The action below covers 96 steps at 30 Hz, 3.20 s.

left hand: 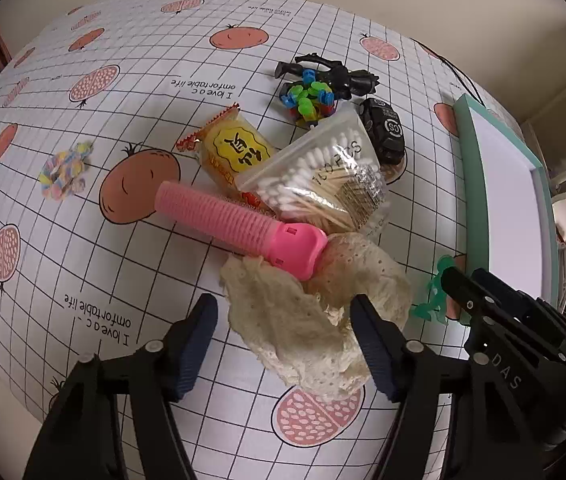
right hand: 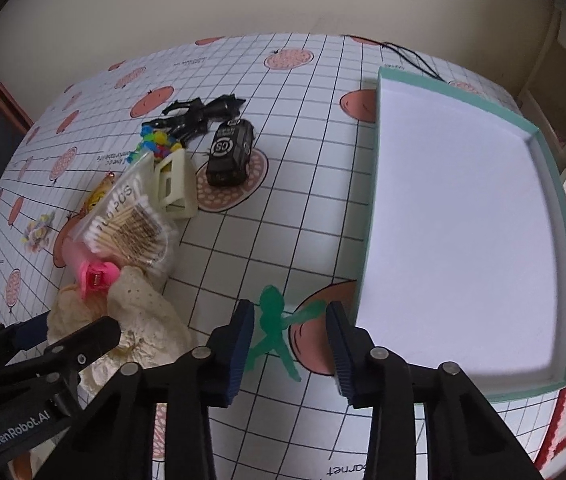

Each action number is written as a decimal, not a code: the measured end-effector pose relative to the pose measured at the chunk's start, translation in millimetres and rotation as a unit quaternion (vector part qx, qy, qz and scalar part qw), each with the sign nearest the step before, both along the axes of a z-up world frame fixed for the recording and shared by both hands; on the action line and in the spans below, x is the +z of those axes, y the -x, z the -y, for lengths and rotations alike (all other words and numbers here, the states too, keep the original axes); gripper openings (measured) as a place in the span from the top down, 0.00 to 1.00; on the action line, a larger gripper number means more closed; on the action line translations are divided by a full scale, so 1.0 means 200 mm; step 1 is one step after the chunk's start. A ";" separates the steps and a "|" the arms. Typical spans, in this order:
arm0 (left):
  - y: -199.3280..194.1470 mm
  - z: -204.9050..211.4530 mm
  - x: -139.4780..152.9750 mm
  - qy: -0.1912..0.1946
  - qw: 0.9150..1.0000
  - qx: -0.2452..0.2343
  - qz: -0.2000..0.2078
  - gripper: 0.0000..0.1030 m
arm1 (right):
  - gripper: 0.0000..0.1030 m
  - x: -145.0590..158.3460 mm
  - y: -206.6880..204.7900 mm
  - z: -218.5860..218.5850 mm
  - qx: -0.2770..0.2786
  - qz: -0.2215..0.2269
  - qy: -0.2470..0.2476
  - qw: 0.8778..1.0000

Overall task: Organize objects
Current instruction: 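Grasp the cream lace doily with the left tool while the right tool grasps the green figure, then carry the doily with the left tool while the right tool carries the green figure to the tray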

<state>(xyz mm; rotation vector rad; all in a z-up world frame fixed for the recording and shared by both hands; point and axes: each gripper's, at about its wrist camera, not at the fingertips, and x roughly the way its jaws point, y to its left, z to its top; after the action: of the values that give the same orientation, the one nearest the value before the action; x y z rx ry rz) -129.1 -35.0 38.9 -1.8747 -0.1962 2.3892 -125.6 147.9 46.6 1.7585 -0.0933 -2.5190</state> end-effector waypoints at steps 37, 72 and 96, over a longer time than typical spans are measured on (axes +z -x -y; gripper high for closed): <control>-0.02 -0.04 -0.05 -0.010 0.999 -0.022 0.031 0.70 | 0.80 -0.09 -0.01 0.02 -0.001 0.037 0.027 0.999; -0.12 0.01 0.15 -0.076 0.997 -0.012 -0.019 0.90 | 0.80 0.12 -0.11 -0.06 -0.017 -0.023 0.058 0.998; -0.03 -0.03 0.39 -0.166 0.975 0.014 -0.150 0.90 | 0.80 0.30 -0.10 -0.18 -0.061 -0.116 0.068 0.989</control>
<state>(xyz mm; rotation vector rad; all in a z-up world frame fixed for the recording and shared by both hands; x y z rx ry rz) -122.6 -29.2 117.4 -1.3603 -0.5582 2.4349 -106.4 184.7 105.8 1.4401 -0.3620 -2.7096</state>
